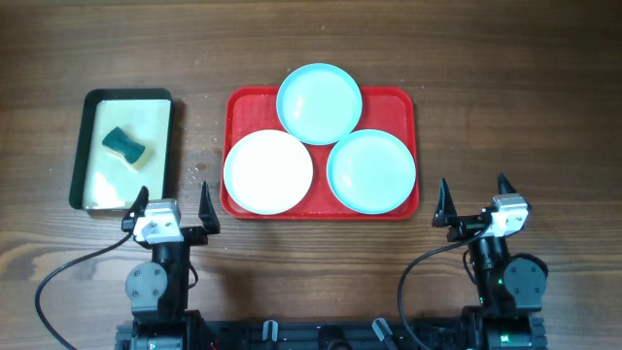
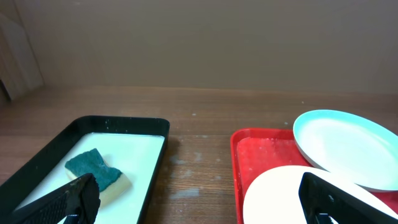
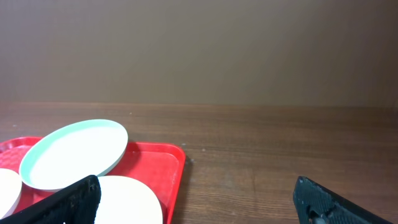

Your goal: Clean dirty plates on tray and stack at the side

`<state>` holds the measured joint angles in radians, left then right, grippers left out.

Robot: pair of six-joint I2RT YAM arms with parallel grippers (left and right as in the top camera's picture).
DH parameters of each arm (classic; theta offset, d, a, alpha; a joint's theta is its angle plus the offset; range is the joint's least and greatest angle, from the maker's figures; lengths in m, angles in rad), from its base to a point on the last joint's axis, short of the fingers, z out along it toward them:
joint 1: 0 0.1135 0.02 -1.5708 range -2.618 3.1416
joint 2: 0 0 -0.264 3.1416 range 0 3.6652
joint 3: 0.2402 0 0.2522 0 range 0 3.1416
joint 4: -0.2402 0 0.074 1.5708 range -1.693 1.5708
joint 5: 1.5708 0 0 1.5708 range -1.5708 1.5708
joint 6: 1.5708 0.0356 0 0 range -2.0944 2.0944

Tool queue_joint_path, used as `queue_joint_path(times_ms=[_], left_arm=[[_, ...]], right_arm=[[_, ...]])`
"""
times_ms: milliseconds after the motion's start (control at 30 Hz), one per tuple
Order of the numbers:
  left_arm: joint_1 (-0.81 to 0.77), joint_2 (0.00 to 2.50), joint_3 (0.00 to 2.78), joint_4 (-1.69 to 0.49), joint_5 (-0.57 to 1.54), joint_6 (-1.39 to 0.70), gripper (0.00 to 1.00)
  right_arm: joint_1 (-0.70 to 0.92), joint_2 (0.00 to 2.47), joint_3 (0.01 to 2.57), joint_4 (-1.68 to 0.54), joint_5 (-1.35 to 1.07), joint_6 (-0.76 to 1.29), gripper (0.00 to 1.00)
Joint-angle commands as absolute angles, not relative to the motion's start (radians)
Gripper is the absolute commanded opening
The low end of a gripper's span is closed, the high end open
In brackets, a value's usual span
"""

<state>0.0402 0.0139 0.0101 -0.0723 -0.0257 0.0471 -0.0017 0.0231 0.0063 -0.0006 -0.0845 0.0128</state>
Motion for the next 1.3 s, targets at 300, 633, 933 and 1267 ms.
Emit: queue_joint_path(times_ms=[300,633,933,1267], left_arm=[[0.035,0.007,0.006,-0.072,-0.031,0.037,1.0],[0.035,0.007,0.006,-0.072,-0.031,0.037,1.0],[0.035,0.007,0.006,-0.072,-0.031,0.037,1.0],[0.035,0.007,0.006,0.335,0.752,-0.068,1.0]], right_arm=[[-0.006,0.024,0.005,0.002,-0.074,0.0,1.0],[-0.006,0.024,0.005,0.002,-0.074,0.0,1.0],[-0.006,0.024,0.005,0.002,-0.074,0.001,1.0],[-0.006,0.024,0.005,0.002,-0.074,0.001,1.0]])
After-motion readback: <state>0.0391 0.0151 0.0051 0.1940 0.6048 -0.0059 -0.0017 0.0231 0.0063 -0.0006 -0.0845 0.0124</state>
